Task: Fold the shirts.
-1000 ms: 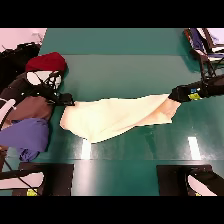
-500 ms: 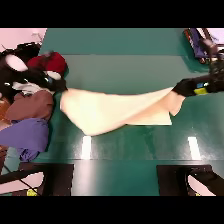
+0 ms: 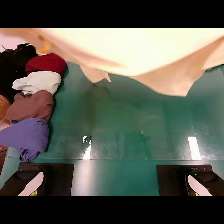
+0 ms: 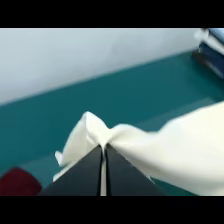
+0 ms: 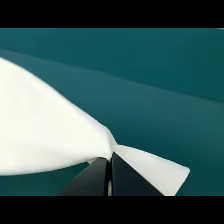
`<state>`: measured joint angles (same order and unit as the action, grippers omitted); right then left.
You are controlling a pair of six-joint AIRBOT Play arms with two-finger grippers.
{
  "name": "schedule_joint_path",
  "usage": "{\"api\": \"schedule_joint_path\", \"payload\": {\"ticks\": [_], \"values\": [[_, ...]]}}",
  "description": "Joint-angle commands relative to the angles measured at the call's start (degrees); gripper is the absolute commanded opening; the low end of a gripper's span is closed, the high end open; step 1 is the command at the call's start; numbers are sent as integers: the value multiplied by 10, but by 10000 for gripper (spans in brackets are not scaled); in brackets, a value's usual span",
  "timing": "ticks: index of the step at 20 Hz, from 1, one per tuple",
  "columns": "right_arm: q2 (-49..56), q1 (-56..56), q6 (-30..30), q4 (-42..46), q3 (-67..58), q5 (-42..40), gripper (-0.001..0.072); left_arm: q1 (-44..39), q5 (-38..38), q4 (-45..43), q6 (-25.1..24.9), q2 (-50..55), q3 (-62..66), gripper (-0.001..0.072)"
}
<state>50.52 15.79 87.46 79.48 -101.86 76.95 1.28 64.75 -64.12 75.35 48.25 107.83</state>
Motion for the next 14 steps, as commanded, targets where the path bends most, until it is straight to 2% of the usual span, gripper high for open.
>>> {"api": "schedule_joint_path", "payload": {"ticks": [1,4,7,10,14], "values": [[-8,0,7,47,-81,49,11,1,-23,-4,12,-42,77,25],[-8,0,21,73,-115,72,11,1,-42,-18,12,-31,81,24],[2,0,44,78,-117,98,10,1,-36,-47,26,26,80,24],[64,0,79,77,-117,185,11,1,16,-47,38,127,80,25],[193,0,85,76,-104,276,11,1,72,-47,55,275,25,25]]}}
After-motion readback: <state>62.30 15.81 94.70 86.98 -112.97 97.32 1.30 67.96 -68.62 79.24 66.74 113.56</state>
